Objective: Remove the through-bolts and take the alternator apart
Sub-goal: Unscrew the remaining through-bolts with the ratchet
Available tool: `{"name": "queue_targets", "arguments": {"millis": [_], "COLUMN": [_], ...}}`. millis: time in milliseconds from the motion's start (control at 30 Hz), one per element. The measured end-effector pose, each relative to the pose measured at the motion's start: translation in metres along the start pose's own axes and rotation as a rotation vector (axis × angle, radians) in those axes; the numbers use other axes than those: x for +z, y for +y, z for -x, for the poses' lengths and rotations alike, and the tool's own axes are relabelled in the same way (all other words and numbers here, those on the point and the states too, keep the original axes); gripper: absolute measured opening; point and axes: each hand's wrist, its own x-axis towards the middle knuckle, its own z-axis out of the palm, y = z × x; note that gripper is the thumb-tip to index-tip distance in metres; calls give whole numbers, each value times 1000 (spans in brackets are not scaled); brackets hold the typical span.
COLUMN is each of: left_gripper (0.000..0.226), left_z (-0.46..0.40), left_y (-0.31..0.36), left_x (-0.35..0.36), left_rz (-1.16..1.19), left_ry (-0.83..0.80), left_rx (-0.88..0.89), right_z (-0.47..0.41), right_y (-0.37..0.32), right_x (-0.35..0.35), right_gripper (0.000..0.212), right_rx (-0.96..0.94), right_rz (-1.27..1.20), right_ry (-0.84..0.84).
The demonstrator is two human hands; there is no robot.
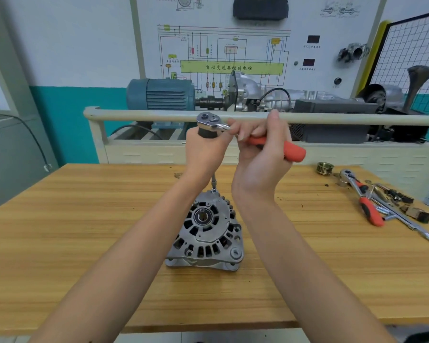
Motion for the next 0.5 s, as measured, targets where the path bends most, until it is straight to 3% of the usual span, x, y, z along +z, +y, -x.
{"name": "queue_targets", "arguments": {"millis": [100,233,400,500], "left_gripper": [32,33,28,36], "left_z": [0,3,4,1], "left_y": [2,2,7,7], "left_x": [-2,-9,-16,-15], "left_rz": [-28,-89,-93,-14], "left_ry": [-17,-64,-391,-545], "left_rx": [-14,33,75,20], "right_z": [0,-35,-79,-80], "right_y": [-1,-10,-15,-13], "right_x": [2,4,9,10], "right_gripper": [35,40,45,42], "right_rx": [-25,284,718,736], "right_rz": [16,-67,-84,-137], "right_ry": [-44,65,48,58]}}
